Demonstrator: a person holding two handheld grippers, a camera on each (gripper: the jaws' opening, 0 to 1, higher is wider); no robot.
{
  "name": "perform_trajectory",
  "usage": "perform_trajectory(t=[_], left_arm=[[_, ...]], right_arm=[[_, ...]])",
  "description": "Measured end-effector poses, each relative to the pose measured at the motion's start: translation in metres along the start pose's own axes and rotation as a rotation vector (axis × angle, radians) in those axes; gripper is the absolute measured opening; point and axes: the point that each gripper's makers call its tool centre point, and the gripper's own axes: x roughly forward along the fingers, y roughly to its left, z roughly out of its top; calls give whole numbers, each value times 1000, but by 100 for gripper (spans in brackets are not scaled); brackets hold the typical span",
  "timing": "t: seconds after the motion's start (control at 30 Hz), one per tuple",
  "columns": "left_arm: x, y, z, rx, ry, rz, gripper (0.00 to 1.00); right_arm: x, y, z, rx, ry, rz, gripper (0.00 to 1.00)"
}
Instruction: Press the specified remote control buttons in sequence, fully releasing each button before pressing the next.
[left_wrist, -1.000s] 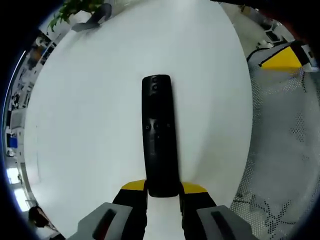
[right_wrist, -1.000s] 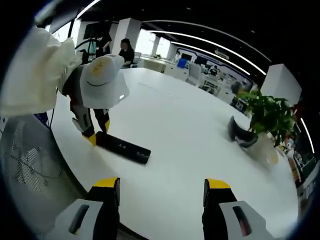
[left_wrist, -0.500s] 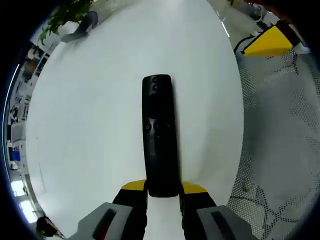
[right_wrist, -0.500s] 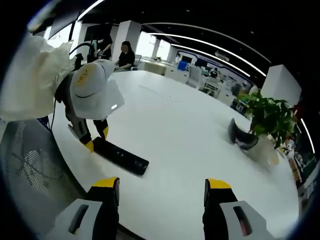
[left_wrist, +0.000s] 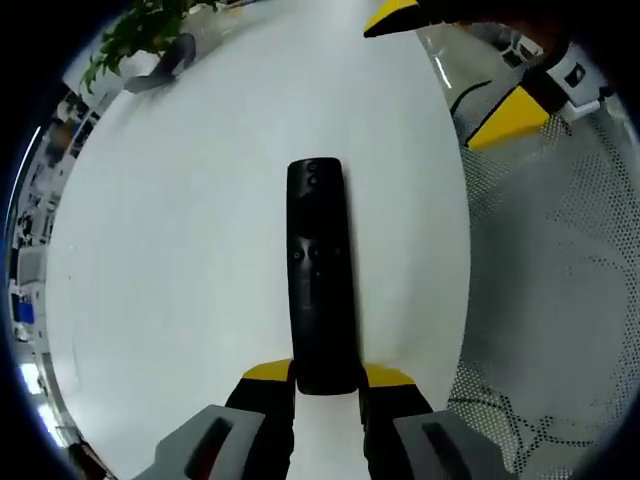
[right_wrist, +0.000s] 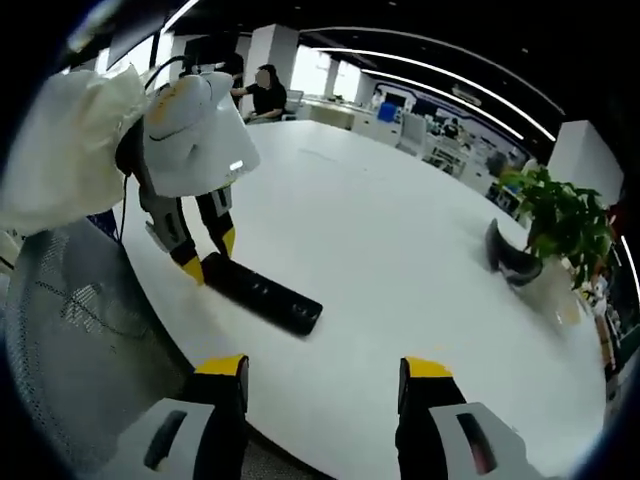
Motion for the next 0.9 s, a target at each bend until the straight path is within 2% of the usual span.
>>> perform_trajectory(t=[0.17, 0.23, 0.47, 0.6, 0.67, 0.9], left_arm=[[0, -7, 1, -1, -15, -1, 24], [0, -8, 1, -1, -21, -4, 23], [0, -17, 1, -40, -48, 2, 23], [0, -27, 2, -31, -56, 0, 23], [0, -31, 2, -22, -58, -2, 23], [-1, -46, 1, 10, -63, -9, 23]], right_arm=[[-1, 8, 1, 27, -3, 50, 49], [-3, 14, 6, 36, -34, 86, 45], [-3, 19, 4, 22, -20, 104, 38], [-4, 20, 3, 36, -9, 114, 31], [-5, 20, 3, 54, -4, 128, 27], [-5, 21, 8, 140, -11, 177, 26]])
